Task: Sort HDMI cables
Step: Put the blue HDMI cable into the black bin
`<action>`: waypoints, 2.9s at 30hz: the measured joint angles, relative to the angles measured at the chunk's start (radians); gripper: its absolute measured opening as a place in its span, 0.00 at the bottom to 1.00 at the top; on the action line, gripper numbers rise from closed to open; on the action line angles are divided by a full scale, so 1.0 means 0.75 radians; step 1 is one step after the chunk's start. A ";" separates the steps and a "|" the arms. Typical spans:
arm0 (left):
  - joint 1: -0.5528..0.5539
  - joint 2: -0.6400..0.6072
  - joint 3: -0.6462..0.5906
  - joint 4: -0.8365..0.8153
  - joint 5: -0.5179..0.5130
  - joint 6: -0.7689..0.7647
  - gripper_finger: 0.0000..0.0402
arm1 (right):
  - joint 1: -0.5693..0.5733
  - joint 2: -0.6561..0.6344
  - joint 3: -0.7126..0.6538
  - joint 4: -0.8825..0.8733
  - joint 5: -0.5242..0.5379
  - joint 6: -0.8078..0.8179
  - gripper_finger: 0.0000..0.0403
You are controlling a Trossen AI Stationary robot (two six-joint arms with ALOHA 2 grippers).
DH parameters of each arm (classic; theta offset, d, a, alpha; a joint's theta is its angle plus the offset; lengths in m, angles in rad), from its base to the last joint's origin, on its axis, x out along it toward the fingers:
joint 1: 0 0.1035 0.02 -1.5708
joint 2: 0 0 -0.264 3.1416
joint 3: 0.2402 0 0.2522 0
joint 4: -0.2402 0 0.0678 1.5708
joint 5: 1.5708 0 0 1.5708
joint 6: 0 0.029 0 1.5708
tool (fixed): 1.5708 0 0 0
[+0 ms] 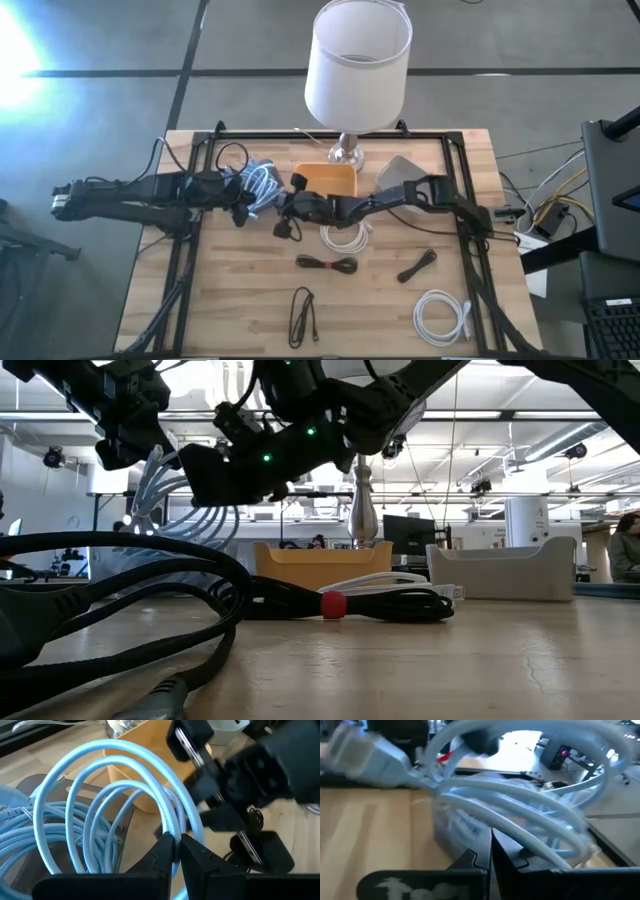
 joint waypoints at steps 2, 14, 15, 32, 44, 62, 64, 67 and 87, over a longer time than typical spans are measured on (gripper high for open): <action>0.000 0.000 0.000 -0.007 0.005 0.012 0.08 | -0.016 -0.004 0.004 0.002 0.001 -0.003 0.02; -0.001 -0.001 0.000 -0.094 -0.034 0.126 0.12 | -0.038 -0.031 0.017 0.003 -0.006 -0.013 0.02; -0.001 -0.001 0.000 -0.105 -0.035 0.130 0.13 | -0.038 -0.031 0.017 0.003 -0.006 -0.013 0.02; 0.000 -0.013 0.077 -0.339 -0.037 -0.134 0.30 | -0.040 -0.032 0.016 0.007 -0.010 -0.043 0.02; -0.001 -0.029 0.221 -0.289 -0.177 0.067 0.22 | -0.051 -0.034 0.015 0.009 -0.010 -0.049 0.02; 0.000 0.284 0.032 0.039 0.010 0.277 0.12 | -0.064 -0.034 0.015 0.005 -0.009 -0.044 0.02; 0.000 0.288 0.042 -0.013 -0.028 0.262 0.11 | -0.061 -0.034 0.015 0.000 -0.009 -0.044 0.02; 0.000 0.270 0.068 -0.052 -0.095 0.242 0.08 | -0.054 -0.034 0.015 -0.023 -0.008 -0.044 0.02; 0.001 0.183 0.095 -0.366 -0.435 0.049 0.02 | 0.007 -0.085 0.014 -0.161 -0.008 -0.044 0.02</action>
